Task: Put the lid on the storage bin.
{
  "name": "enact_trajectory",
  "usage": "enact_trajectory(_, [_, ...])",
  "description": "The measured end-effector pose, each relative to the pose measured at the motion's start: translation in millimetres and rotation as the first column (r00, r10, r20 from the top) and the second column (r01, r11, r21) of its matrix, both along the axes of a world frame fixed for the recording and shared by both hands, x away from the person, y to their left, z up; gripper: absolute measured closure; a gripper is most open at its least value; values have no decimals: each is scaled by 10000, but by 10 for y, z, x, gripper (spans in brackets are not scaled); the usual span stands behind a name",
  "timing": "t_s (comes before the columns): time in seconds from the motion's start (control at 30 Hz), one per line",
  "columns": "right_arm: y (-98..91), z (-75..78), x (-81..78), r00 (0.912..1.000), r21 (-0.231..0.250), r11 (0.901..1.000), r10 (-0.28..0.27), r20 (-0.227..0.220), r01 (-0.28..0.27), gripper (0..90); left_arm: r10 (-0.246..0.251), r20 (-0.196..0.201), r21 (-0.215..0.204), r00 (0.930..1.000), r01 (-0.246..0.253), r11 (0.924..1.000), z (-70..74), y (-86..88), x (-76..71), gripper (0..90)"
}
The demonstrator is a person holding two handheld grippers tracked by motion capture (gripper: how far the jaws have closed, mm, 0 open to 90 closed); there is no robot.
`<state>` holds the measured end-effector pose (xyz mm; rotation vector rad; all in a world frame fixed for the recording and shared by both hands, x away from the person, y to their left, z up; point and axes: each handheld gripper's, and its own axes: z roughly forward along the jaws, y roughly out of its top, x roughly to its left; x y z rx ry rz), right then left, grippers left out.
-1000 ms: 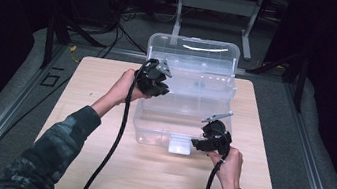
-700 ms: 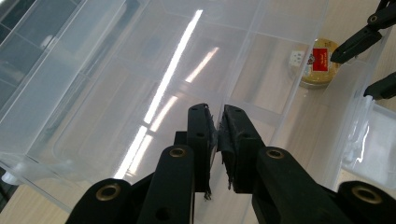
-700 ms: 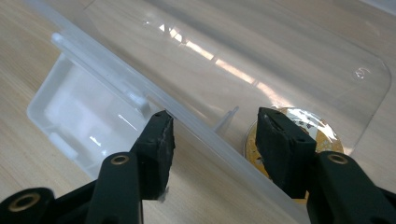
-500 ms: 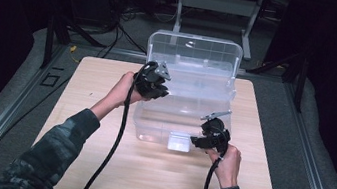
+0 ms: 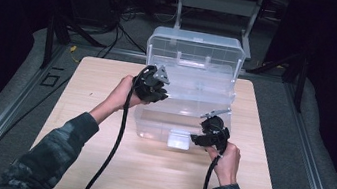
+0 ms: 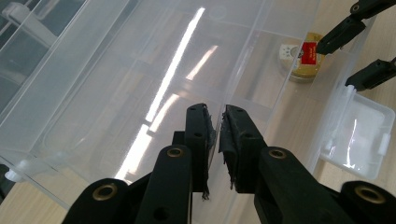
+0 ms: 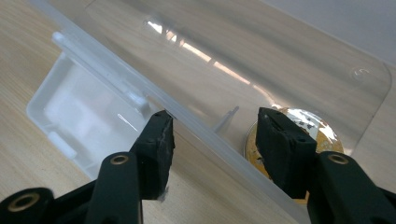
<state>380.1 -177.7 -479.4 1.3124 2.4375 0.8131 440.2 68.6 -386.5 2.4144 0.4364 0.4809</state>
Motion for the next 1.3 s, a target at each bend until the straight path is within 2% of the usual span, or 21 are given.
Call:
enact_trajectory(0.63, [-1,-6,29,9998,-51,10000,17,176,-16,466,25,46,-76,10000,-24,10000,-86,3,-66,794])
enact_trajectory(1.03, [1,-8,24,9998,-50,10000,31,211,-30,463,-13,189,74,9998,11,10000,-116,-4,-121,793])
enact_trajectory(1.17, [1,-8,19,9997,-69,10000,58,239,-56,462,-24,-14,91,10000,24,10000,-129,-6,-130,792])
enact_trajectory(1.3, [1,-9,16,9996,-107,9999,46,275,-43,458,-42,13,262,10000,41,9996,-141,-20,-156,792])
